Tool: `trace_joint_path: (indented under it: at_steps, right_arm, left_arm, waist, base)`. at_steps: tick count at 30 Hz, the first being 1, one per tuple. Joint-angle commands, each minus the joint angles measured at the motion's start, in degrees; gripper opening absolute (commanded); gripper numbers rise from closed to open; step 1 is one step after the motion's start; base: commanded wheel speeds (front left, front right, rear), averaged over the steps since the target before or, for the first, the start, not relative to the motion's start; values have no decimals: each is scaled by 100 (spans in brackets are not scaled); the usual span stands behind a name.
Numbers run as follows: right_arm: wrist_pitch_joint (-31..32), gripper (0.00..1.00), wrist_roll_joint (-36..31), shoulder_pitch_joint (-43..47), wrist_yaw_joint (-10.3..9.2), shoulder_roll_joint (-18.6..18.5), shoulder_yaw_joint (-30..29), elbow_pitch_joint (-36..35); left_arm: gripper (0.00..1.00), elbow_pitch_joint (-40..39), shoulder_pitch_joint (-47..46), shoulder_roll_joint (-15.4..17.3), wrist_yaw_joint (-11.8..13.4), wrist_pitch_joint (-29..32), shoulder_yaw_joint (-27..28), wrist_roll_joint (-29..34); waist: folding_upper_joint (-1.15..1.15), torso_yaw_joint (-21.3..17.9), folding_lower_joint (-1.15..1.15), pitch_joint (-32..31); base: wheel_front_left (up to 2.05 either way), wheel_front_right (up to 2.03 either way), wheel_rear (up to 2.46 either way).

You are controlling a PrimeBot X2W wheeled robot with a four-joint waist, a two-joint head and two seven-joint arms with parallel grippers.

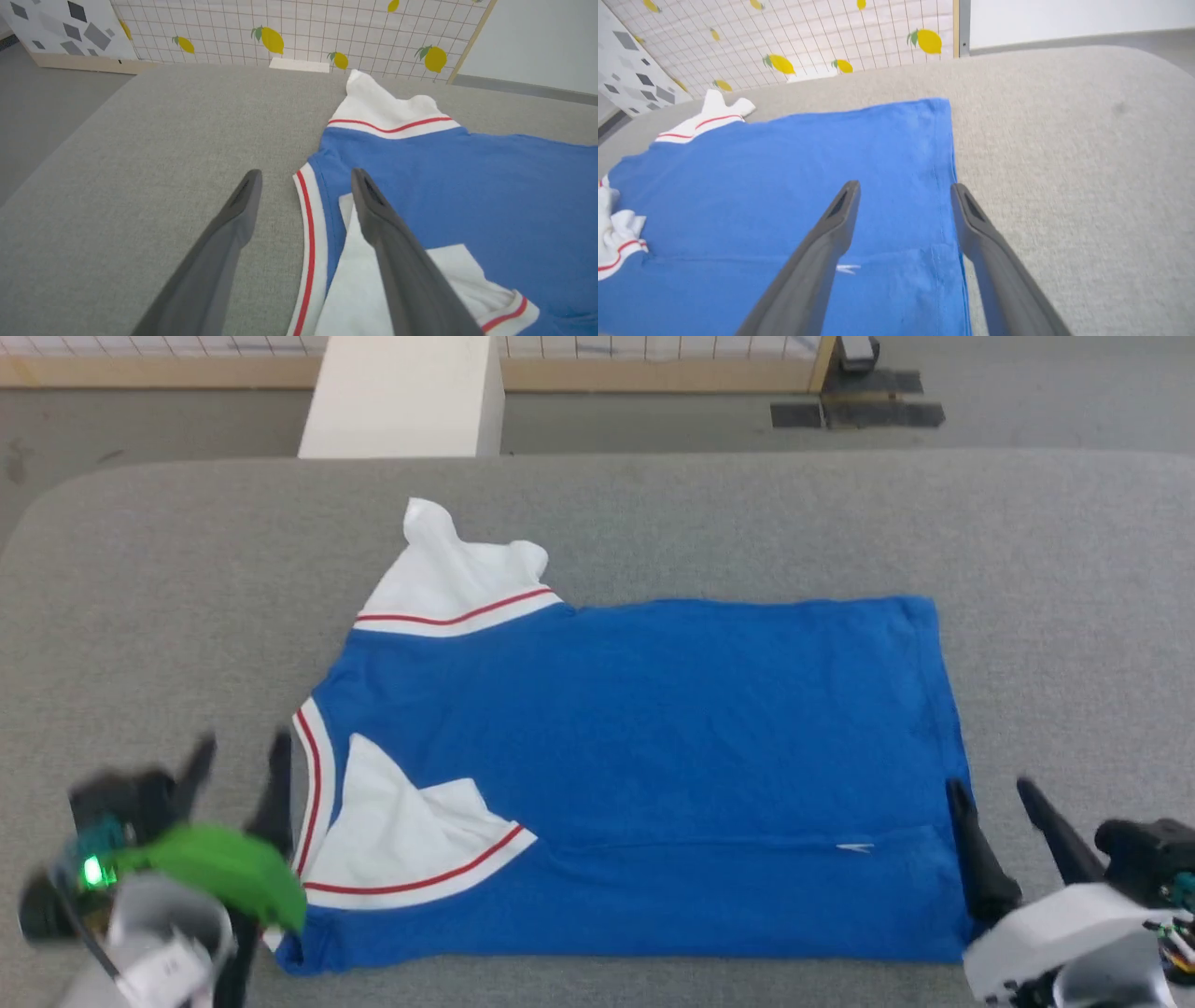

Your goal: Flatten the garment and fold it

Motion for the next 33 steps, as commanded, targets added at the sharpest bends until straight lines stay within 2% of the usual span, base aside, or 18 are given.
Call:
trace_joint_path:
  at_steps: [1, 6, 11, 15, 17, 24, 33]
  right_arm:
    - [-390, 100, -183, -216, -9, 4, 119, 1]
    - [-1054, 100, -447, -614, -9, 4, 347, 77]
    - [-1387, 100, -566, -988, -9, 4, 462, 11]
    - [-1471, 100, -580, -1282, -9, 4, 545, -83]
    - [-1511, 100, -553, -1424, -9, 4, 603, -111]
    - [-1630, 100, -378, -1710, -9, 4, 804, -167]
    - [-1808, 100, -187, -1818, -9, 4, 952, -139]
  left_arm:
    - [100, 43, -559, 157, -218, -63, -73, 200]
    - [100, 412, -1834, 249, -701, 107, -262, 375]
    - [100, 985, -3184, 291, -1228, 693, -282, 117]
    - [100, 1442, -4154, 386, -1460, 1438, -215, -186]
    - [100, 1627, -4574, 413, -1494, 1811, -159, -350]
    - [100, 2070, -5413, 675, -1312, 3326, -194, -634]
    - [100, 2008, -5380, 959, -679, 4758, -351, -729]
  waist:
    - [0, -126, 0, 325]
    - [0, -299, 0, 794]
    - [0, -499, 0, 1291]
    - [0, -726, 0, 1699]
    - [0, -832, 0, 1887]
    - [0, -1157, 0, 2392]
    - [0, -1405, 0, 2655]
  base:
    - [0, 0, 0]
    - [0, 0, 0]
    - [0, 0, 0]
    - [0, 0, 0]
    - [0, 0, 0]
    - [0, 0, 0]
    - [0, 0, 0]
